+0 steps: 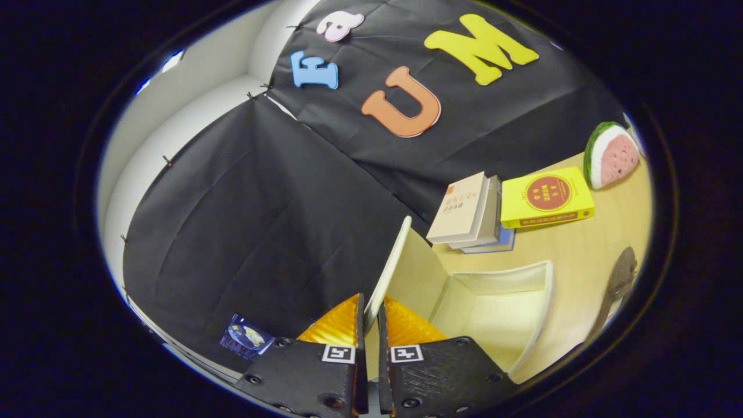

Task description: Open the storage box then place both shoes into the box .Put the left shoe in first, then the right shoe, with the right side of both shoes facing outward in a uniform manner.

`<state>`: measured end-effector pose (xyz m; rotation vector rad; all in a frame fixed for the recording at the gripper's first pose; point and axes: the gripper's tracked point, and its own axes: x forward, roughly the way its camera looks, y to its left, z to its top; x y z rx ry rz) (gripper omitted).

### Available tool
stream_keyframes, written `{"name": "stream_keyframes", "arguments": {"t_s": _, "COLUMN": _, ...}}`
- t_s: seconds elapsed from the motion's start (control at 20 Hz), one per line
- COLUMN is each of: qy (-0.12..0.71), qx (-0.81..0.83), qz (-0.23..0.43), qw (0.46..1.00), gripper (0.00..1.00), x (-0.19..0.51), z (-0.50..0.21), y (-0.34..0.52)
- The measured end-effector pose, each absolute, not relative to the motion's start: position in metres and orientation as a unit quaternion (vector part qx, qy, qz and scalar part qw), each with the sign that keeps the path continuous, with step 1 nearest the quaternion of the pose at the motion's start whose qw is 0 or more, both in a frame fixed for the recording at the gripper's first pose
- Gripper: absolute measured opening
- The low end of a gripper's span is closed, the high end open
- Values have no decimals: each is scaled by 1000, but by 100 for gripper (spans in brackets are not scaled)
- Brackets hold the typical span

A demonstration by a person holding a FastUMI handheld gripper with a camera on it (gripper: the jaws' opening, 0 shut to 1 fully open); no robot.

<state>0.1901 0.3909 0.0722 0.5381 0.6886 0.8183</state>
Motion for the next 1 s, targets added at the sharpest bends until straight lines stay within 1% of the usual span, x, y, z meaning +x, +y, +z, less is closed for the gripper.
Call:
{"name": "stream_keyframes", "arguments": {"t_s": 0.2, "qy": 330, "qx": 230, "qz": 381, "qw": 832, "gripper": 9, "x": 195, "z": 78, "y": 445}}
{"name": "stream_keyframes", "arguments": {"t_s": 0.25, "qy": 331, "qx": 226, "qz": 383, "qw": 832, "gripper": 13, "x": 198, "z": 78, "y": 460}}
{"name": "stream_keyframes", "arguments": {"t_s": 0.3, "qy": 329, "qx": 221, "qz": 382, "qw": 835, "gripper": 14, "x": 201, "z": 77, "y": 472}}
{"name": "stream_keyframes", "arguments": {"t_s": 0.35, "qy": 329, "qx": 213, "qz": 383, "qw": 837, "gripper": 19, "x": 199, "z": 80, "y": 479}}
{"name": "stream_keyframes", "arguments": {"t_s": 0.4, "qy": 326, "qx": 204, "qz": 385, "qw": 839, "gripper": 19, "x": 199, "z": 78, "y": 488}}
{"name": "stream_keyframes", "arguments": {"t_s": 0.55, "qy": 316, "qx": 195, "qz": 404, "qw": 836, "gripper": 61, "x": 186, "z": 86, "y": 505}}
{"name": "stream_keyframes", "arguments": {"t_s": 0.65, "qy": 306, "qx": 175, "qz": 397, "qw": 847, "gripper": 89, "x": 185, "z": 87, "y": 498}}
{"name": "stream_keyframes", "arguments": {"t_s": 0.7, "qy": 302, "qx": 166, "qz": 395, "qw": 852, "gripper": 93, "x": 184, "z": 88, "y": 491}}
{"name": "stream_keyframes", "arguments": {"t_s": 0.85, "qy": 295, "qx": 152, "qz": 373, "qw": 866, "gripper": 95, "x": 186, "z": 83, "y": 462}}
{"name": "stream_keyframes", "arguments": {"t_s": 1.0, "qy": 287, "qx": 131, "qz": 340, "qw": 886, "gripper": 95, "x": 195, "z": 76, "y": 412}}
